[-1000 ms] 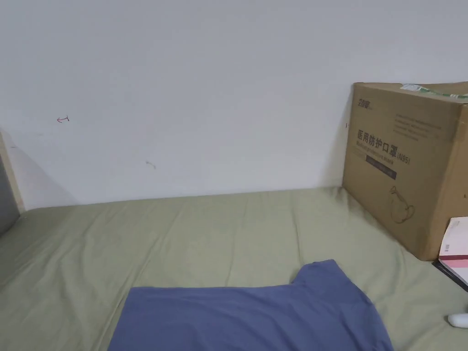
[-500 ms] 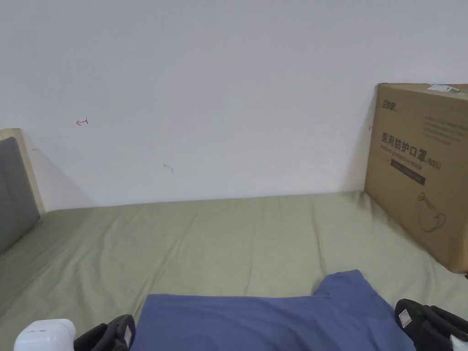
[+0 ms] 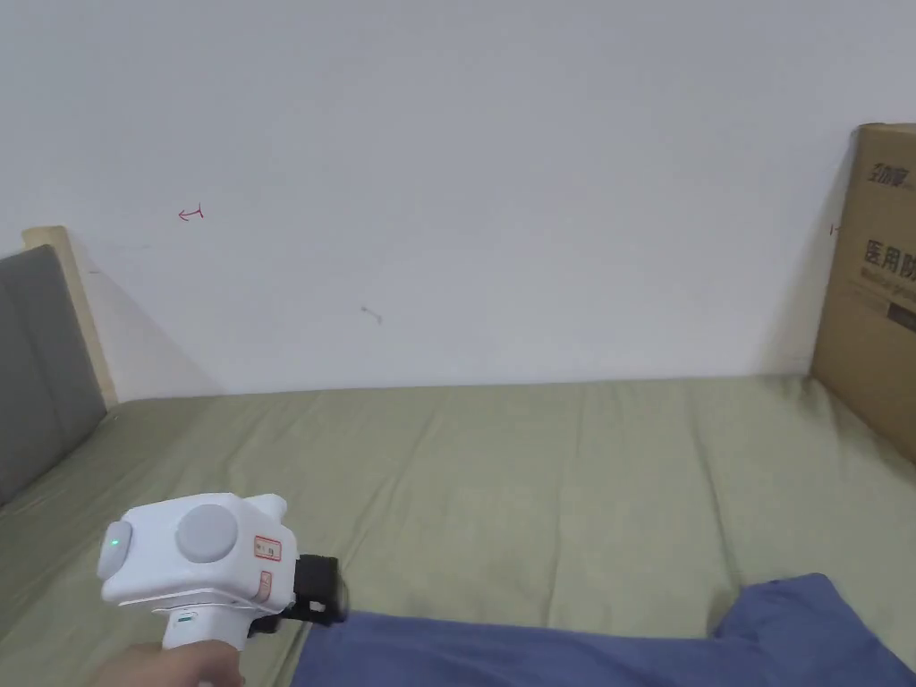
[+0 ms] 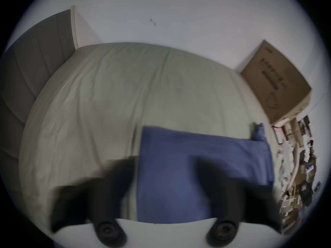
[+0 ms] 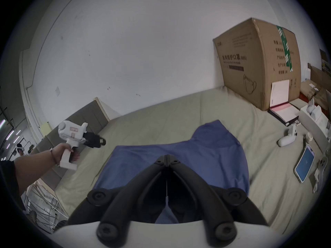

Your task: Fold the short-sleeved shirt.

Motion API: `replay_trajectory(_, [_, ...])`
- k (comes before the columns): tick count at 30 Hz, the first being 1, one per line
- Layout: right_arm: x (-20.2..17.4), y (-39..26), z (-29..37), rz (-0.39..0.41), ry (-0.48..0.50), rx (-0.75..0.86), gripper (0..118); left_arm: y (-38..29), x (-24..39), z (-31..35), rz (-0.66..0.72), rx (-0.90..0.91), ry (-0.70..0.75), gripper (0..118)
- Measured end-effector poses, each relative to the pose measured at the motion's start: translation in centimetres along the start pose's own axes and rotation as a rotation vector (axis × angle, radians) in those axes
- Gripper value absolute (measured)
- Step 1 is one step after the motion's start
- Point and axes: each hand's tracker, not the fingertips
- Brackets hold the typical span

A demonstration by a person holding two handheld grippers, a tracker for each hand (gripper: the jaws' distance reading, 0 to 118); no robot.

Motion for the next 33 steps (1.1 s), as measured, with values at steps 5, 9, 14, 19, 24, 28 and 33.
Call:
replay_trajectory(5, [2.3,-0.6,-2.7,-0.06,-0.029,-0.073,0,1.3,-1.2,-6.5,-0.037,-0.047,0.025,112])
replay_trajectory(9, [3.2,-0.9,-3.8,-0.075,-0.028,-0.091,0,1.3,-1.7,-11.2,-0.094,-0.104,0.069,112])
replay_trajectory(14, [3.2,-1.3,-4.3,-0.045,-0.033,-0.123,0,0.2,-2.3,-13.9,-0.037,-0.179,0.071,118])
replay_trajectory(19, [3.2,-1.8,-4.4,-0.029,-0.027,-0.145,0,-0.3,-1.1,-12.9,-0.09,-0.136,0.138,114])
replay_trajectory(24, [4.2,-1.3,-4.5,-0.066,-0.008,-0.139,0,-2.1,0.1,-8.8,-0.22,0.001,0.132,31])
replay_trajectory(28, [6.1,1.9,-6.1,-0.063,-0.062,-0.089,0,-3.4,0.4,-5.6,-0.199,0.103,0.126,5])
replay_trajectory(33, [10.1,8.3,-11.3,-0.071,-0.034,-0.086,0,-5.5,0.8,0.6,-0.026,0.224,-0.045,3])
